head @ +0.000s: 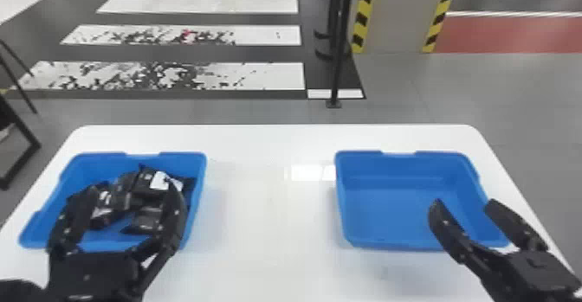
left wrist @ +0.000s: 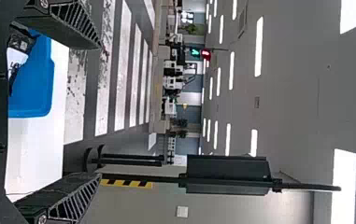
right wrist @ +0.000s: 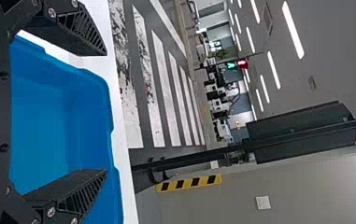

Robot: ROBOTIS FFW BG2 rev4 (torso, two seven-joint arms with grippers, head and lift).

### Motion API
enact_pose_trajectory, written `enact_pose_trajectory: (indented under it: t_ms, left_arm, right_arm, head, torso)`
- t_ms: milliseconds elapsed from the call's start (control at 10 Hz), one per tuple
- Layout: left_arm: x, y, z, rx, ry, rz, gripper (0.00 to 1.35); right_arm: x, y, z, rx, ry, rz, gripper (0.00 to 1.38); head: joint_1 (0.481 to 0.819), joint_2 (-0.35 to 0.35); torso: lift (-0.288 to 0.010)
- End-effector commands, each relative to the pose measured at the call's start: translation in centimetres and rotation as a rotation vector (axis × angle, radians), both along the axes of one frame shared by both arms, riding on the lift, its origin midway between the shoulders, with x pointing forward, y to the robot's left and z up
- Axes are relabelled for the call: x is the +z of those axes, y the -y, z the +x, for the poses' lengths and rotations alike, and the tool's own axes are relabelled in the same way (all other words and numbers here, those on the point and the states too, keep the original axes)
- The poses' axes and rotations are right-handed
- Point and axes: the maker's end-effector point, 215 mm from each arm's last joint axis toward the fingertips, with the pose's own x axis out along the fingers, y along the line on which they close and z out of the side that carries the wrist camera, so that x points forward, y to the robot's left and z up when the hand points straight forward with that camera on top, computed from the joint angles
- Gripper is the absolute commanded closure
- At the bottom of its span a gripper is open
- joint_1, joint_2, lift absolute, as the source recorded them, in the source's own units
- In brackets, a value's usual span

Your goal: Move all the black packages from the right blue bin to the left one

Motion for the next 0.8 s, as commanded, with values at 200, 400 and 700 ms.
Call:
enact_pose_trajectory:
  t_ms: [200,400,700]
  left_arm:
    - [0.04,0.02,-0.02,-0.001,0.004,0.000,0.06]
    - [-0.15,0.00,-0.04,-0.001,0.001,0.000,0.07]
    - [-0.01,0.00,-0.06,-0.001,0.006,0.000,0.07]
  right_arm:
    - [0.00,0.02,-0.06,-0.002,-0.001,0.005,0.14]
    - [0.00,0.02,-0.06,-0.002,-0.001,0.005,0.14]
    - [0.00,0.02,-0.06,-0.003,-0.001,0.006,0.14]
  head:
    - [0.695,-0.001]
    - [0.695,-0.002]
    - [0.695,-0.002]
  torso:
    - [-0.132]
    - [-0.132]
    - [-0.132]
